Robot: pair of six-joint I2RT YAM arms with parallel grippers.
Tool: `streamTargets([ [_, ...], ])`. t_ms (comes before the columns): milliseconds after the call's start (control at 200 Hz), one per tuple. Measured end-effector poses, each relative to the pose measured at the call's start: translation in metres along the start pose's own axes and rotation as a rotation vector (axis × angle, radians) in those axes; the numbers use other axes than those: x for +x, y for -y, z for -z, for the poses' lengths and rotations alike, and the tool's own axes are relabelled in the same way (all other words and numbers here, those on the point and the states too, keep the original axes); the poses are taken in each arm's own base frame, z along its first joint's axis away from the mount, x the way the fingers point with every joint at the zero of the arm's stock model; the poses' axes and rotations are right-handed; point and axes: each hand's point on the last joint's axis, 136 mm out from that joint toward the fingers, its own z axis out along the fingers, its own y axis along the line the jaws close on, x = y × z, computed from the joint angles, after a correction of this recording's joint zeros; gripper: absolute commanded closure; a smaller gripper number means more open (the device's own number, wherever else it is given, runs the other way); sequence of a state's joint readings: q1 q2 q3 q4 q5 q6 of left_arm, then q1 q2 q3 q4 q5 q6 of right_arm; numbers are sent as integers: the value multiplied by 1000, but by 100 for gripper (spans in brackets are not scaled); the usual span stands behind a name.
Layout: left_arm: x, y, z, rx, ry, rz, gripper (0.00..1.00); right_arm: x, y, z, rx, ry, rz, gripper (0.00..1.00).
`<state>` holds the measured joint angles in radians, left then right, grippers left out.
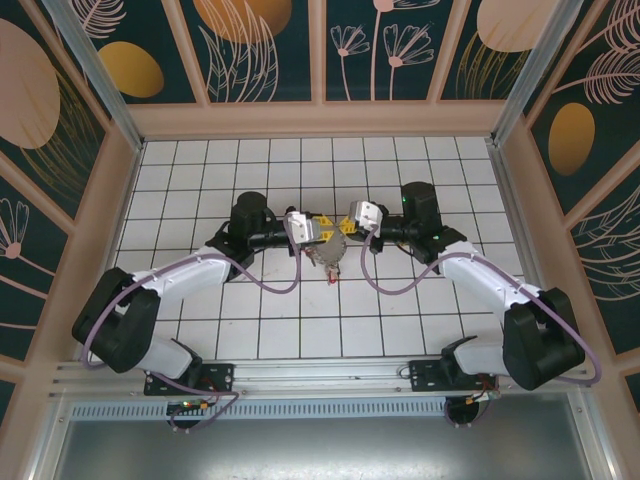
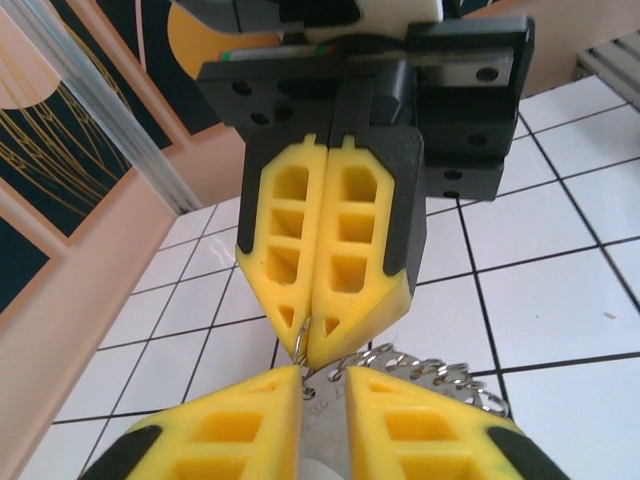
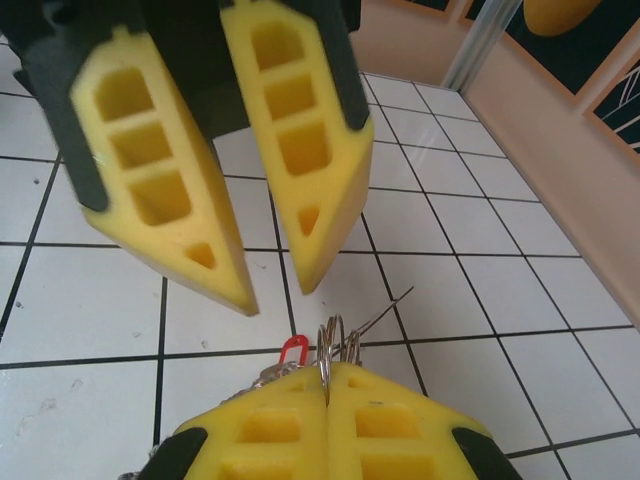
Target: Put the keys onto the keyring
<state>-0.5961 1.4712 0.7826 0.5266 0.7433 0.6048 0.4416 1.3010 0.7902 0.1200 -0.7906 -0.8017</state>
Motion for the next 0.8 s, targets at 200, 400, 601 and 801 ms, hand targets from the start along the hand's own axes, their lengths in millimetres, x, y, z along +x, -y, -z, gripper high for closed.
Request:
streamTargets([
  [200, 8, 0, -1, -5, -27, -7, 89, -2, 1, 0, 3, 11, -7, 100],
  [400, 12, 0, -2, -8, -36, -1, 84, -4, -3, -2, -9, 17, -7, 100],
  [601, 18, 2, -5, 2, -46, 11, 79, -1, -4, -5, -10, 6, -12, 100],
  [801, 21, 4, -5, 7, -55, 21, 75, 1, -4, -7, -1, -8, -10, 100],
])
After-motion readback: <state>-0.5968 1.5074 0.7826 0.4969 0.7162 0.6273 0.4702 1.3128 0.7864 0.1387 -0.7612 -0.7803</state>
